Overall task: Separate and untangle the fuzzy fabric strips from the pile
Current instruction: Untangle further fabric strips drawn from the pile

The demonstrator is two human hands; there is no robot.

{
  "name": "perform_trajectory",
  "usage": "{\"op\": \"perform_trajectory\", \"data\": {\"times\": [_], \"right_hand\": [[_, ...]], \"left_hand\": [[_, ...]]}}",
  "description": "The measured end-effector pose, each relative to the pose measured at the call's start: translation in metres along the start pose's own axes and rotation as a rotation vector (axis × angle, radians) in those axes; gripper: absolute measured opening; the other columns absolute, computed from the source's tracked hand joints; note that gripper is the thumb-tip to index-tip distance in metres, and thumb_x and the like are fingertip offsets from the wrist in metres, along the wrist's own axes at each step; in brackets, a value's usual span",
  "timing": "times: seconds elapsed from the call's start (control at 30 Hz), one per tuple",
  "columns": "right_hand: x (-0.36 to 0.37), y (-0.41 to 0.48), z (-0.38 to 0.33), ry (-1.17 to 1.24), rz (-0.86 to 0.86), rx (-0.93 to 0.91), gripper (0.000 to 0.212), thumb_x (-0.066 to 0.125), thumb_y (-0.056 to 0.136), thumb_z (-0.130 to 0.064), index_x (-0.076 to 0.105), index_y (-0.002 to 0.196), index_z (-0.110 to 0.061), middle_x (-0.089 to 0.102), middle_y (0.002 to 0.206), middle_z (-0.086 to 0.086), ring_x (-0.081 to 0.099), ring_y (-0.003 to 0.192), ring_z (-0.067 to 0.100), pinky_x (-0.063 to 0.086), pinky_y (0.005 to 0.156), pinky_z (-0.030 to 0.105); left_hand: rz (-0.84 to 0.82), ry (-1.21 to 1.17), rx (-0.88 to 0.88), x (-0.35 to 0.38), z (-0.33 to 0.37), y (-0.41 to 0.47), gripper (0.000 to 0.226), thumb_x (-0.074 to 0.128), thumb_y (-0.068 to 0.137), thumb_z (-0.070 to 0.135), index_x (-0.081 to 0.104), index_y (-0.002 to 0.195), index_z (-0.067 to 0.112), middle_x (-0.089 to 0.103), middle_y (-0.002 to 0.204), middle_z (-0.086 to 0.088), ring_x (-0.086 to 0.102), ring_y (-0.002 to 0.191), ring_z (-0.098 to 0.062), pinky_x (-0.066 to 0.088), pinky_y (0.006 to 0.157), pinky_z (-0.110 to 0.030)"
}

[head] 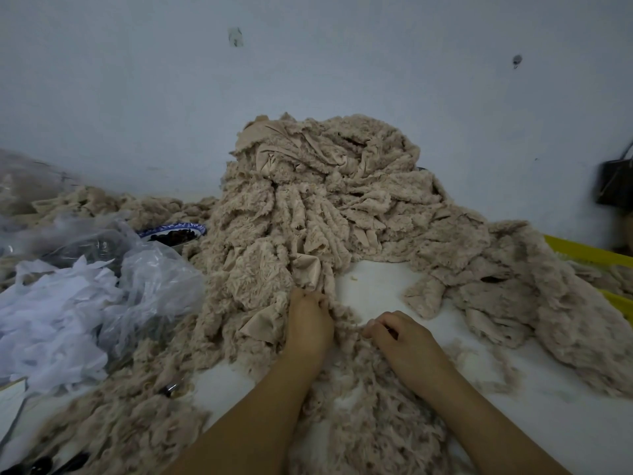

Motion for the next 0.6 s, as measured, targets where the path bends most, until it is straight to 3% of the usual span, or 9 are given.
{"op": "perform_trajectory", "data": {"times": [0.17,0.27,0.33,0.43,0.5,0.6], "right_hand": [[0.001,0.0,0.0,0.001,-0.016,0.003,0.03,0.046,0.101,-0.032,0.067,0.092,-0.013,0.059,0.099,-0.001,0.056,0.087,0.008,0.038,0.068,0.008],[0.001,0.0,-0.003,0.0,-0.002,-0.014,0.02,0.049,0.1,-0.029,0.064,0.093,-0.018,0.059,0.102,-0.003,0.055,0.086,0.003,0.039,0.068,0.006],[-0.001,0.0,-0.008,0.007,0.031,-0.049,0.01,0.054,0.099,-0.027,0.059,0.108,-0.027,0.054,0.113,-0.007,0.055,0.088,0.0,0.04,0.068,0.004],[-0.005,0.002,-0.014,-0.008,0.111,-0.138,0.047,0.054,0.099,-0.022,0.038,0.143,-0.033,0.033,0.126,-0.015,0.049,0.093,-0.007,0.039,0.072,-0.001],[-0.004,0.005,-0.017,-0.033,0.163,-0.212,0.041,0.049,0.1,-0.014,0.047,0.137,-0.031,0.04,0.115,-0.016,0.048,0.092,-0.02,0.038,0.074,0.0],[0.004,0.019,0.003,-0.048,0.137,-0.105,0.024,0.045,0.097,0.01,0.067,0.097,0.0,0.044,0.076,-0.011,0.05,0.066,-0.023,0.033,0.077,0.016]], "left_hand": [[-0.022,0.0,0.006,-0.005,0.006,-0.006,0.016,0.038,0.096,-0.006,0.05,0.093,0.005,0.042,0.127,-0.015,0.041,0.088,-0.021,0.027,0.07,-0.02],[-0.057,-0.027,0.165,-0.005,0.027,-0.015,0.014,0.038,0.097,-0.007,0.05,0.097,-0.001,0.041,0.127,-0.018,0.047,0.102,-0.031,0.036,0.081,-0.027],[-0.099,-0.05,0.314,0.0,0.048,-0.026,0.014,0.038,0.102,0.0,0.05,0.102,-0.006,0.042,0.121,-0.018,0.048,0.101,-0.03,0.039,0.087,-0.032],[-0.169,-0.06,0.477,0.009,0.073,-0.043,0.02,0.036,0.106,0.008,0.051,0.1,-0.005,0.044,0.109,-0.014,0.046,0.089,-0.022,0.039,0.081,-0.029],[-0.206,-0.079,0.536,0.012,0.079,-0.048,0.02,0.035,0.106,0.006,0.051,0.099,-0.003,0.043,0.105,-0.012,0.045,0.084,-0.021,0.04,0.078,-0.032],[-0.229,-0.077,0.578,0.012,0.081,-0.051,0.019,0.035,0.106,0.006,0.051,0.098,-0.001,0.042,0.103,-0.01,0.044,0.081,-0.021,0.041,0.077,-0.037]]}}
Point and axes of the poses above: each hand's wrist, its own y-axis towards the middle knuckle, its own x-axis out of the palm, z = x × y, the point moved 9 cm from there along y, towards the middle knuckle
